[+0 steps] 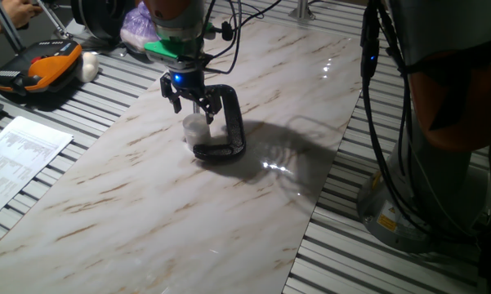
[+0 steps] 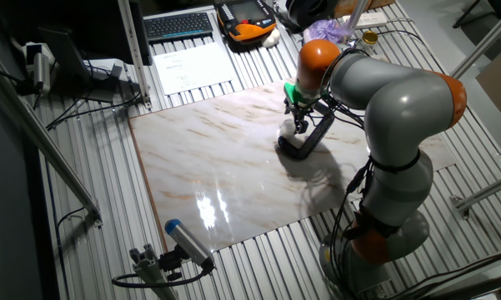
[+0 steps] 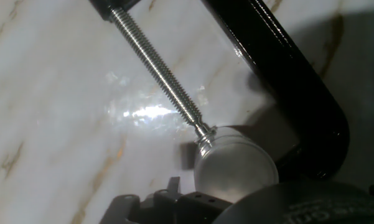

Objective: Unscrew the lid from the jar

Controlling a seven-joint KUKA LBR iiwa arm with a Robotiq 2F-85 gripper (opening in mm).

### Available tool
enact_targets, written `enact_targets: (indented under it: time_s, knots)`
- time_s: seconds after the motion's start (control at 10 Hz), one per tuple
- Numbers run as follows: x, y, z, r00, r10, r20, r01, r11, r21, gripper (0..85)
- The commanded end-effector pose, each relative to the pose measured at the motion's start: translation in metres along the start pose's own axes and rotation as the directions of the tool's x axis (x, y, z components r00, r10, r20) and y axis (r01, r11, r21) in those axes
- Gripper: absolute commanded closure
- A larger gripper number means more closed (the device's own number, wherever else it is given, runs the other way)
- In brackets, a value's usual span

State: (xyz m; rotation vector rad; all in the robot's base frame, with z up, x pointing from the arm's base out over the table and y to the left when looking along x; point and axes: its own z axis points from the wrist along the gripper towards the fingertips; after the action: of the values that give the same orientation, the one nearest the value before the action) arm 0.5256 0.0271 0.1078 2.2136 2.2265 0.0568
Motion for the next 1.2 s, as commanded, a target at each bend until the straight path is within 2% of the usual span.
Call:
enact_targets:
  time_s: [0.0, 0.8, 1.1]
  knots:
    - [-0.0001, 0.0001, 0.0006, 1.0, -0.001, -0.001, 0.001, 1.0, -0.001, 17.0]
    - [0.0, 0.0021, 0.0054, 1.0, -0.002, -0.014, 0.002, 1.0, -0.014, 17.0]
    - [-0.0002, 0.002, 0.0049, 0.999, 0.035, 0.003, -0.035, 0.999, 0.004, 17.0]
